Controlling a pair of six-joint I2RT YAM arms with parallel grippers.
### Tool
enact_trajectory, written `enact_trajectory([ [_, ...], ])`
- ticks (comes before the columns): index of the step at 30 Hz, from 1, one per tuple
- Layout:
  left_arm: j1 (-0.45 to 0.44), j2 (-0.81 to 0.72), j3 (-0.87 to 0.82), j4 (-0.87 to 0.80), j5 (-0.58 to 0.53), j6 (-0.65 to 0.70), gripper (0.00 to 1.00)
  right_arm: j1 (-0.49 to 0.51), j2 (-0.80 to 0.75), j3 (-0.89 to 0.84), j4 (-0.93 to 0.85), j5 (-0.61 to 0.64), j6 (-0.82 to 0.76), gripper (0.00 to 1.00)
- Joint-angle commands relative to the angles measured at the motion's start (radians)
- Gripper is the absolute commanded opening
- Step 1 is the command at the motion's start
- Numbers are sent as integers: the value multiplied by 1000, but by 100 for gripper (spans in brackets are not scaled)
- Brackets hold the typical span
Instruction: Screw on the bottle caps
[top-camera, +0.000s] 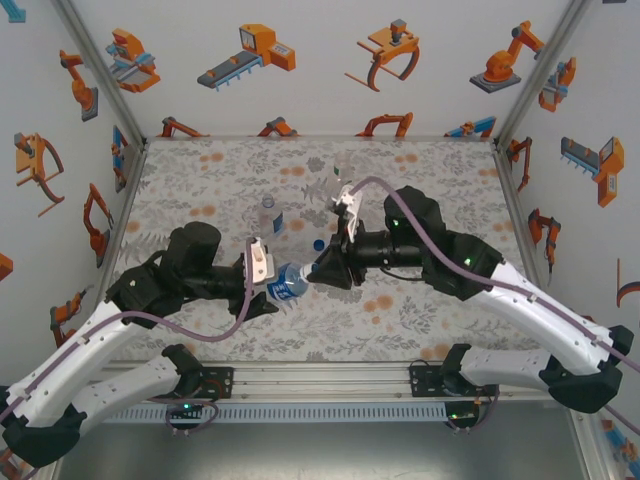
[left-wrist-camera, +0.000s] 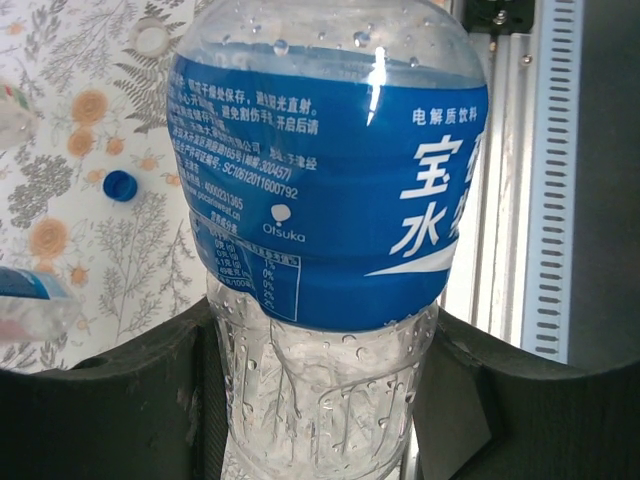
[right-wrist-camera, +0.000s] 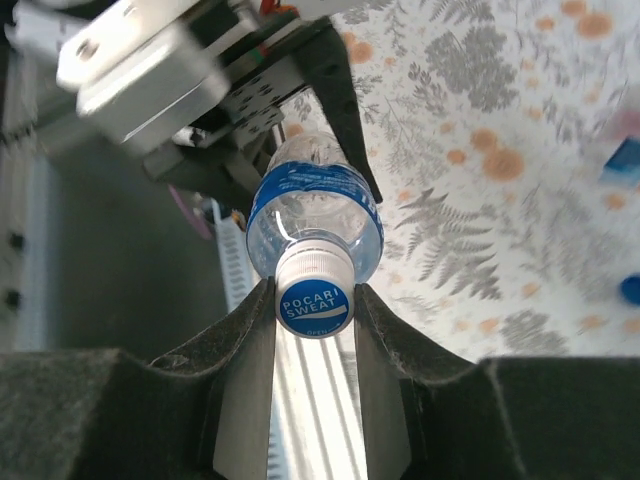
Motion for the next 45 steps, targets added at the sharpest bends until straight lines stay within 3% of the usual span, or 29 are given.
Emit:
enact_trajectory([
  [1,-5,-5,-9,72,-13,14,0,6,18,1,20,156,459,0],
  [7,-5,1,-20,101,-34,27,0,6,28,1,-118,298,989,0],
  [12,-5,17,-11,101,-41,45,0,5,74,83,-195,299,978,1],
  [14,-5,23,-7,98,-42,48,0,5,67,98,-200,311,905,17],
  [18,-5,29,-4,91,-34,51,0,-8,15,94,-158,346,746,56],
  [19,-5,29,-4,90,-28,51,0,-14,0,96,-150,350,696,60],
  [23,-5,13,-5,79,-8,49,0,-22,-72,76,-45,316,396,59],
  [27,-5,4,-2,70,-4,43,0,-22,-123,50,58,164,25,59],
  [35,-5,-13,14,48,52,38,0,-22,-78,147,-129,-184,-612,58],
  [38,-5,-14,26,30,63,37,0,-21,-61,149,-138,-232,-720,58],
  [45,-5,-19,37,19,72,33,0,-21,-1,140,-119,-290,-756,55],
])
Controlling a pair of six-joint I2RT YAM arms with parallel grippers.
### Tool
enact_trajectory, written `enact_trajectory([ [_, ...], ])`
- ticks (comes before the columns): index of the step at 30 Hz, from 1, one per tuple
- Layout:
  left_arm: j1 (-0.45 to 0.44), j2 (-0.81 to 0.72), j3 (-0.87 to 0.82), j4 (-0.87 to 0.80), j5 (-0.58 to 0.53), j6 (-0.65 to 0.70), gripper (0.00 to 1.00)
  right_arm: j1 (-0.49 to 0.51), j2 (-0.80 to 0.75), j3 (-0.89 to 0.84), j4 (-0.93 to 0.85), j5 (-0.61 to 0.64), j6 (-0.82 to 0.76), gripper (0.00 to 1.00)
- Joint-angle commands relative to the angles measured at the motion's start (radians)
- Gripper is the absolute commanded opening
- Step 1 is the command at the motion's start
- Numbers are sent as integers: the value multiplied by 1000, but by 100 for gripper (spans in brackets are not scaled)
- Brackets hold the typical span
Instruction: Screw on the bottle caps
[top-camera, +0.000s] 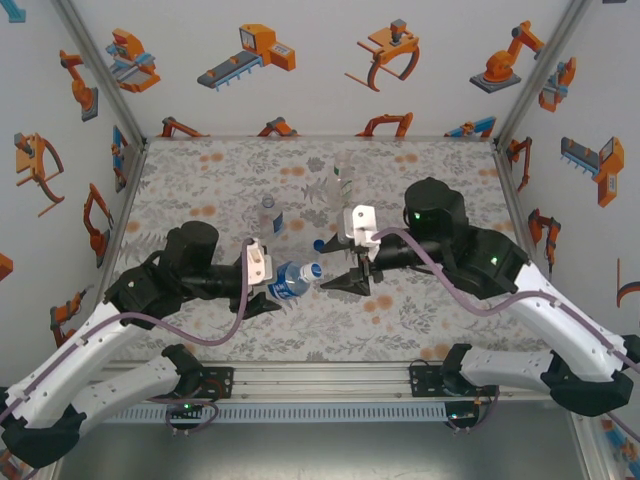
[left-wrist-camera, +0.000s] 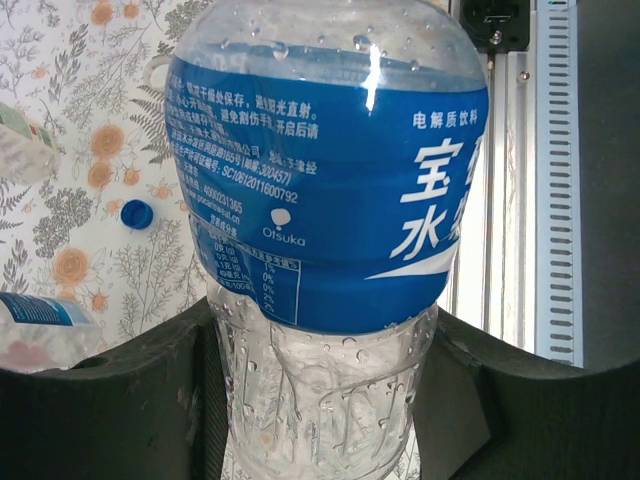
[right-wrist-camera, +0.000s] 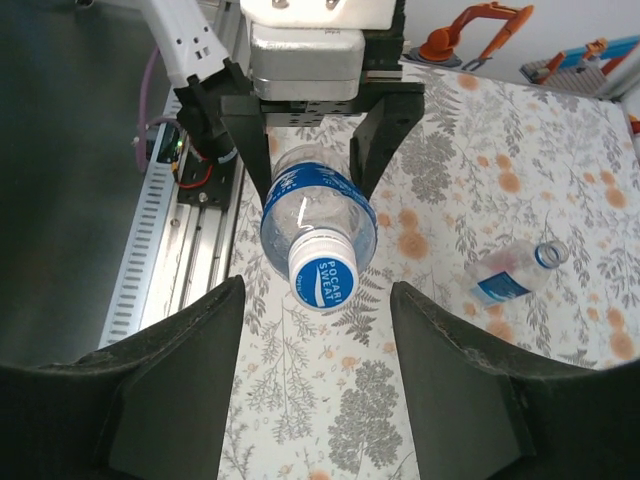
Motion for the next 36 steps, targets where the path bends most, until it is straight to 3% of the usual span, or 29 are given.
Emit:
enact_trajectory([
  [1,-5,-13,33,-16,35,5,0,-3,16,13,9,-73,-78,54],
  [26,-5,-15,29,-26,43,14,0,14,49,-49,50,-62,-24,40],
  [32,-5,-7,29,-25,39,12,0,16,45,-60,81,-59,47,22],
  [36,-5,8,28,-21,15,6,0,16,32,-97,133,-8,237,11],
])
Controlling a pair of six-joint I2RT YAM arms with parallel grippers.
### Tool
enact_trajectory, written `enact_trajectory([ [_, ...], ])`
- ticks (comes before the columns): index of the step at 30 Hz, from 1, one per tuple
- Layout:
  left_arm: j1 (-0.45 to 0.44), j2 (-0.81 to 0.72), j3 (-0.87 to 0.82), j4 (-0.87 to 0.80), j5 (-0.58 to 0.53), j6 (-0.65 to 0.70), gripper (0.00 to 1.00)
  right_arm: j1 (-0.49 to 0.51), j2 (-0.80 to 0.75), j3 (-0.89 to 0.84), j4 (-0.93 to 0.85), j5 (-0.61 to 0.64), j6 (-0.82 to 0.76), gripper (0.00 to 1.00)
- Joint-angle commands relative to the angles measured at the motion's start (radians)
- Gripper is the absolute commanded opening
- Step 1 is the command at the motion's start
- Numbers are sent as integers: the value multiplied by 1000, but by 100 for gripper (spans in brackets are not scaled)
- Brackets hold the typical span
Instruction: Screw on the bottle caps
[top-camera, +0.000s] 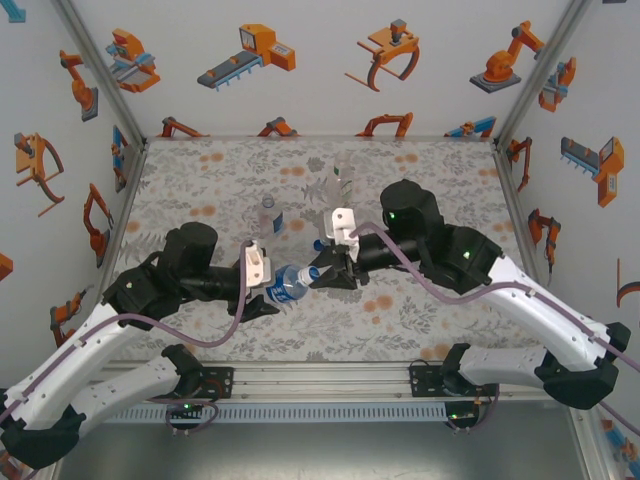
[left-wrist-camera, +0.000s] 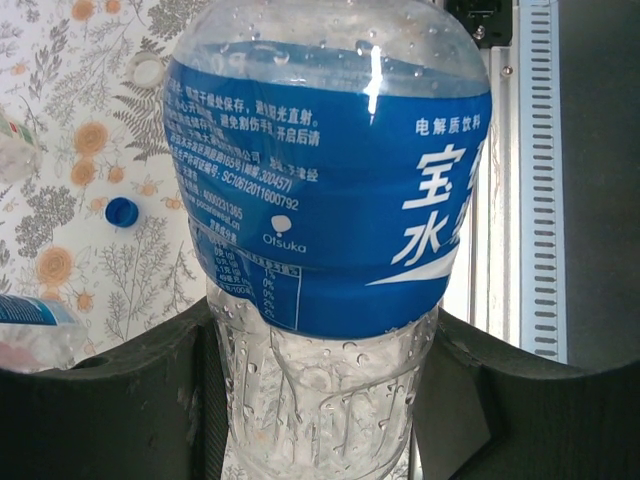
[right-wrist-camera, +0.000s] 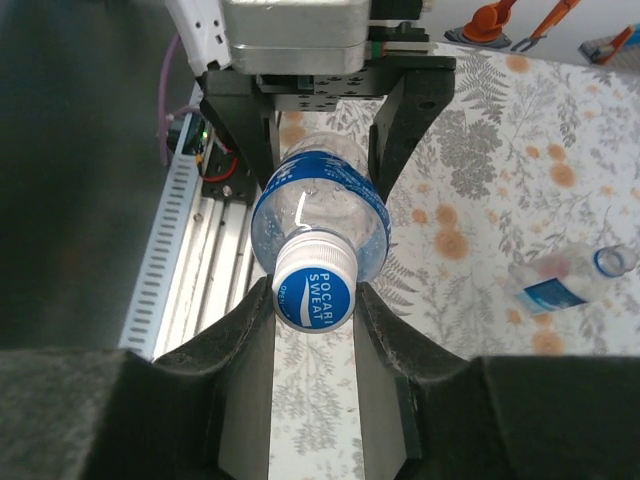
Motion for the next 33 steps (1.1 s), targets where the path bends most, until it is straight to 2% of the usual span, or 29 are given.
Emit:
enact_trajectory([
  [1,-5,17,24,13,-4,7,0,8,-20,-45,84,43,229,7],
  [3,-5,27,21,22,-9,6,0,8,-33,-83,133,107,404,0],
  [6,-5,44,15,46,-10,9,0,10,-56,-129,181,236,704,0],
  [10,-5,66,-3,85,-18,14,0,10,-56,-152,136,408,1090,0],
  [15,-6,92,-20,134,-30,14,0,8,-55,-200,37,557,1570,0],
  [17,-5,104,-24,146,-31,16,0,9,-52,-240,70,562,1705,0],
  [20,-5,124,-22,149,-30,19,0,9,-30,-237,90,553,1725,0],
  [22,-5,132,-20,149,-29,21,0,9,-19,-212,62,558,1672,0],
  [23,-5,134,-21,150,-29,23,0,9,-20,-204,54,562,1642,4],
  [25,-6,134,-26,149,-30,28,0,4,-32,-191,46,580,1573,23],
  [29,-5,123,-42,147,-32,32,0,-6,-88,-179,45,615,1309,51],
  [30,-5,119,-47,144,-30,31,0,-9,-106,-178,45,616,1236,56],
  [33,-5,103,-62,137,-29,33,0,-14,-152,-171,57,594,1009,59],
])
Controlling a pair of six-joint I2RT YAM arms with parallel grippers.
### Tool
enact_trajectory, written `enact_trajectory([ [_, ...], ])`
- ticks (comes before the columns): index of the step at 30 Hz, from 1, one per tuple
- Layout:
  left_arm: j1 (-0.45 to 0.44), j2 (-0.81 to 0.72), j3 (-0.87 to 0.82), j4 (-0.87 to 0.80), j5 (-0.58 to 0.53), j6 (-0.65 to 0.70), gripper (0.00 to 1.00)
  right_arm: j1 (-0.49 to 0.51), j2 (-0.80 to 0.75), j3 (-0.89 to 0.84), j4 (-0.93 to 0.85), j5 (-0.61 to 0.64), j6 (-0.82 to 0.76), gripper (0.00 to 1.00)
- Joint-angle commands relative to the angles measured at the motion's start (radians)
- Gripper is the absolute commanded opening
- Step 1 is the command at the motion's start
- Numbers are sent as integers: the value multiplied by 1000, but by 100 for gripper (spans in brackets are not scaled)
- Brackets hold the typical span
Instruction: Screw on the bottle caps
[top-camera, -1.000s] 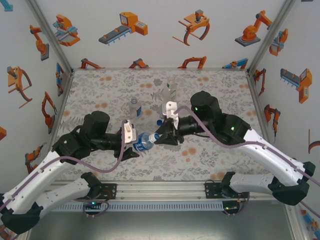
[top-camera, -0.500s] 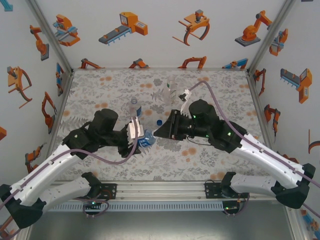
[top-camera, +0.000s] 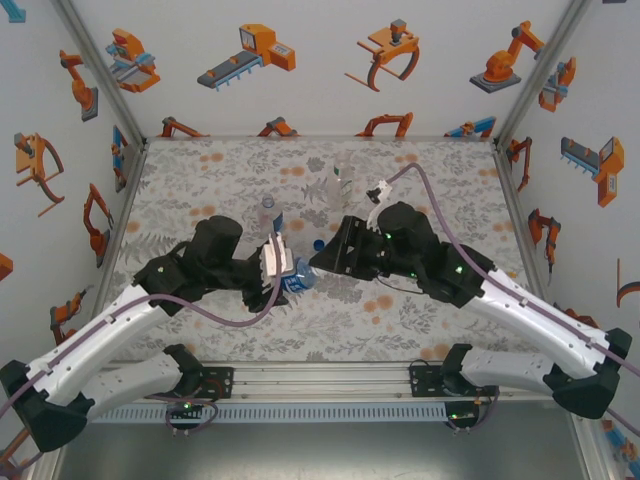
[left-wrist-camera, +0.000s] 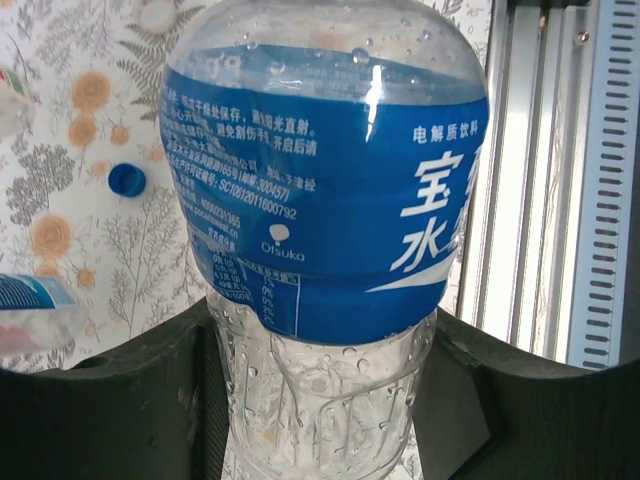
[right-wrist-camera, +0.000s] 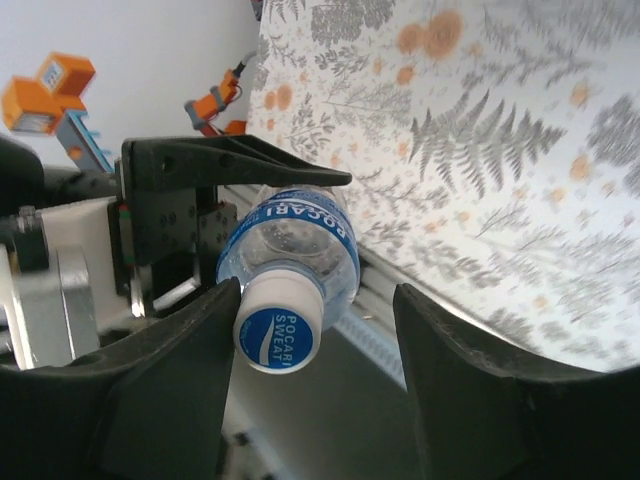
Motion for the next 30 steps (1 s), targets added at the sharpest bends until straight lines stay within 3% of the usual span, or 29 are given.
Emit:
enact_trajectory([
  [1,-4,-33,-23,37,52,26,0,-7,-70,42,24,-3,-349,60],
  [7,-4,-79,-43,20,80,9,0,-7,-110,44,73,-191,-822,59],
  [14,-4,-113,-21,-43,109,8,0,-7,-62,101,40,-495,-1225,59],
  [21,-4,-129,-8,-64,119,-6,0,-6,-9,138,36,-596,-1300,58],
  [30,-4,-144,-8,-68,120,-14,0,-2,24,112,66,-611,-1277,50],
])
